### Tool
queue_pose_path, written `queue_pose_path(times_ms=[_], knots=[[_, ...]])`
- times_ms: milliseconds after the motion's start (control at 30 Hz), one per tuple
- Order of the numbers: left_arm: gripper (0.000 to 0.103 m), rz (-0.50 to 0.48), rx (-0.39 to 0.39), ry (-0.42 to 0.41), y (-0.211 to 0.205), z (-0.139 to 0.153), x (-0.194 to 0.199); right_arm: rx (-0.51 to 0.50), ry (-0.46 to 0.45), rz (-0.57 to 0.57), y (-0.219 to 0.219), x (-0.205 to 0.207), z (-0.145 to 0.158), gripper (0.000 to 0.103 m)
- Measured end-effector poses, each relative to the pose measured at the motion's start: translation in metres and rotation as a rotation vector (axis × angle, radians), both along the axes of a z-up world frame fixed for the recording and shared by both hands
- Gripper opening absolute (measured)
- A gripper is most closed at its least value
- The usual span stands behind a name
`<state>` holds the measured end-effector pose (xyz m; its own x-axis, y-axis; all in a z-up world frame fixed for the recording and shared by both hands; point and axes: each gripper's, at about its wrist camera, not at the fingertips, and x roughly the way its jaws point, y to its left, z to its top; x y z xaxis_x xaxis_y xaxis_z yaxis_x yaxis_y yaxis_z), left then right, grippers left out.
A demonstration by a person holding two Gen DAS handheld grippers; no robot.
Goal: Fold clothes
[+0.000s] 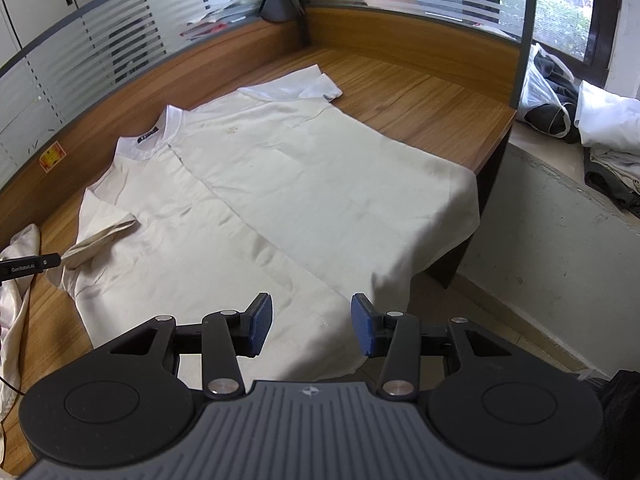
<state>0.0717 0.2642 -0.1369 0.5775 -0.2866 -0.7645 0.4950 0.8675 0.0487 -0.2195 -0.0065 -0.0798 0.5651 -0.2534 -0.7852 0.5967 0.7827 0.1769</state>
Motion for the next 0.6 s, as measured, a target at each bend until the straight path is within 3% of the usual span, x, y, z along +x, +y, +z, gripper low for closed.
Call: queue_pose_path(times_ms=[267,333,367,400,500,600], knots=[[0.057,0.033,-0.086,0.094,0.023,-0.027,0.017,-0.011,0.026,0.015,0.007,0.006,0.001,0.049],[0.039,0.025,-0.137,0.11,0.023,-0.028,0.018,-0.016,0.032,0.017,0.007,0.006,0.001,0.049],[0.019,0.021,-0.163,0.117,0.023,-0.028,0.018,-0.019,0.034,0.018,0.007,0.005,0.001,0.049],[0.01,0.005,-0.17,0.104,0.021,-0.025,0.016,-0.021,0.037,0.018,0.007,0.005,0.001,0.049],[0.008,-0.064,-0.153,0.028,0.011,-0.014,0.0,-0.023,0.042,0.011,0.008,0.003,0.001,0.049],[0.008,-0.193,-0.056,-0.063,-0.007,-0.009,-0.025,-0.023,0.047,0.014,0.007,0.002,0.0,0.05]])
